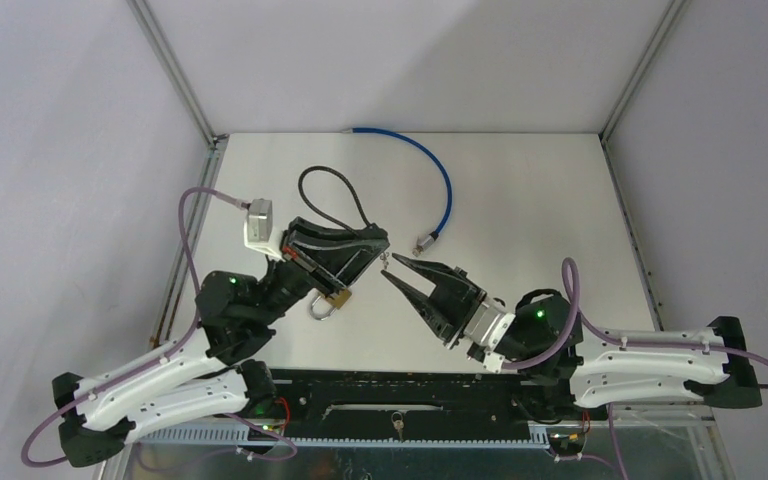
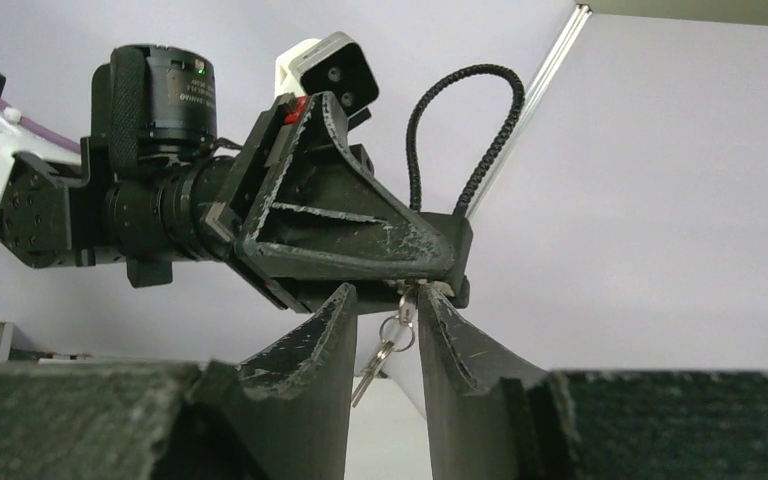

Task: Lock with the key
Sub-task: Lock the lock.

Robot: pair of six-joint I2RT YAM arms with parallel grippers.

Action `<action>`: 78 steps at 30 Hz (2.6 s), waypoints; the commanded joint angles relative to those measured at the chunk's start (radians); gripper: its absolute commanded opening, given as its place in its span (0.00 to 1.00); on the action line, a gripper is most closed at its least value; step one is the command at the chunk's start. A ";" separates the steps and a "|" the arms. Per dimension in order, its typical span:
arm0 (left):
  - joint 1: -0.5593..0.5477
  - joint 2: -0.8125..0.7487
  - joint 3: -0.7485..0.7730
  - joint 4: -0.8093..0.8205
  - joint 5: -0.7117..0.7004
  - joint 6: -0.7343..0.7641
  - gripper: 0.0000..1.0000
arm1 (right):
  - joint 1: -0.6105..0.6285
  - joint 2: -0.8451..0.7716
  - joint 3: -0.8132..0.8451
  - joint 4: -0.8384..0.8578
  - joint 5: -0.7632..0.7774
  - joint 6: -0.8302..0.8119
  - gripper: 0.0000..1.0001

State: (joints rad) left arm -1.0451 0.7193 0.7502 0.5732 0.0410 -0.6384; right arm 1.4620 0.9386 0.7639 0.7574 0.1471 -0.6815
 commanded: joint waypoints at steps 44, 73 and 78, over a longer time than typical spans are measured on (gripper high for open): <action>0.005 0.035 0.066 0.138 0.345 0.043 0.00 | -0.297 -0.084 0.097 -0.132 -0.323 1.279 0.46; 0.008 0.060 0.063 0.267 0.419 -0.009 0.00 | -0.348 -0.004 0.104 -0.021 -0.494 1.511 0.46; 0.008 0.073 0.057 0.286 0.421 -0.020 0.00 | -0.349 -0.003 0.104 -0.015 -0.502 1.513 0.41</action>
State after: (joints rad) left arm -1.0409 0.7906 0.7567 0.8024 0.4339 -0.6384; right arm 1.1168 0.9371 0.8276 0.6853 -0.3401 0.8135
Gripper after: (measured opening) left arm 0.224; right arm 0.431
